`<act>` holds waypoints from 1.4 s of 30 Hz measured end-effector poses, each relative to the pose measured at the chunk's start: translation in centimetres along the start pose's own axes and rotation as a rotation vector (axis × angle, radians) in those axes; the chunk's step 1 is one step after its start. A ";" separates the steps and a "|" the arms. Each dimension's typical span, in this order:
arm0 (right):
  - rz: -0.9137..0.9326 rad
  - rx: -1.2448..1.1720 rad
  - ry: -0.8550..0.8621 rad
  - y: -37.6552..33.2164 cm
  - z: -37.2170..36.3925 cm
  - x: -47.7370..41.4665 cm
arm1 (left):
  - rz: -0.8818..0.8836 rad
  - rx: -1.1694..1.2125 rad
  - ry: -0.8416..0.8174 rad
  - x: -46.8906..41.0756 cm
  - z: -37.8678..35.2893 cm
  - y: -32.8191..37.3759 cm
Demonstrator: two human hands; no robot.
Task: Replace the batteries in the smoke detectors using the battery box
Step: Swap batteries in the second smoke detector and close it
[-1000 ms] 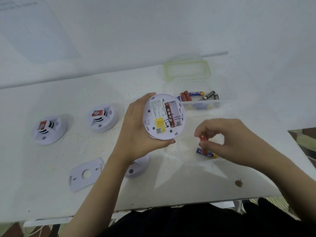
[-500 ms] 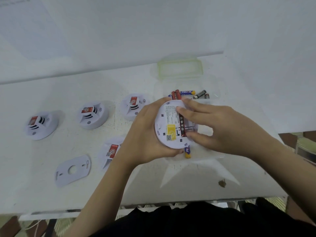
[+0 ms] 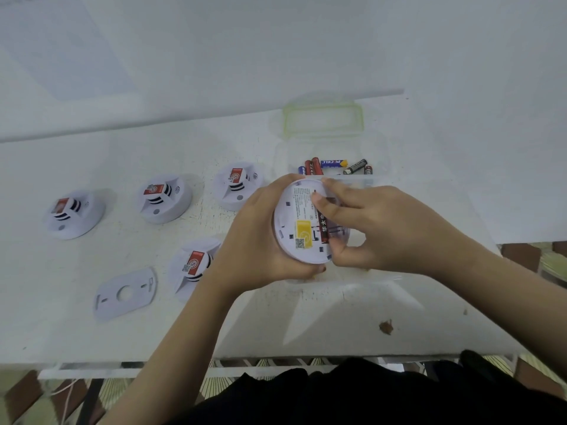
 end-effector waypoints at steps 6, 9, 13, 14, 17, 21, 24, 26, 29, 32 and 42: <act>-0.014 -0.014 -0.008 0.3 -0.1 0.2 | 0.048 0.027 0.019 0.0 0.1 -0.8; -0.030 -0.066 -0.018 0.5 -0.1 0.5 | 0.076 0.028 0.007 0.0 0.0 -1.4; -0.134 -0.311 -0.033 2.3 -1.4 1.1 | 0.091 0.019 0.043 -0.1 0.4 -1.7; -0.147 -0.346 -0.031 2.6 -1.6 1.1 | 0.091 0.019 0.045 -0.1 0.4 -1.8; -0.161 -0.393 0.068 3.2 -0.9 1.2 | 0.101 0.036 0.042 -0.2 0.5 -1.8; -0.200 -0.416 0.278 3.8 0.8 2.2 | 0.076 0.062 0.071 -0.7 1.1 -1.7; -0.226 -0.431 0.373 4.4 1.7 3.2 | 0.109 0.041 0.144 -0.8 2.1 -2.6; -0.236 -0.442 0.343 4.7 1.5 3.6 | 0.137 0.027 0.179 -0.7 2.5 -3.4; -0.239 -0.448 0.188 5.0 0.2 3.6 | 0.154 -0.033 0.209 -0.7 2.7 -4.4; -0.241 -0.422 0.112 5.8 -0.4 2.5 | 0.123 -0.034 0.262 -1.1 3.2 -4.4; -0.549 -0.226 -0.102 15.3 -3.8 -6.2 | 0.066 0.068 0.340 -3.6 4.3 -5.5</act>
Point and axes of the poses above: each hand's wrist, its own x-axis away from the middle knuckle, its own z-axis out of the back of the hand, y = z × x, the point moved 10 cm from there along -x, towards the middle knuckle, and after that the axes turned 2 degrees about -y, right-handed, at the moved point
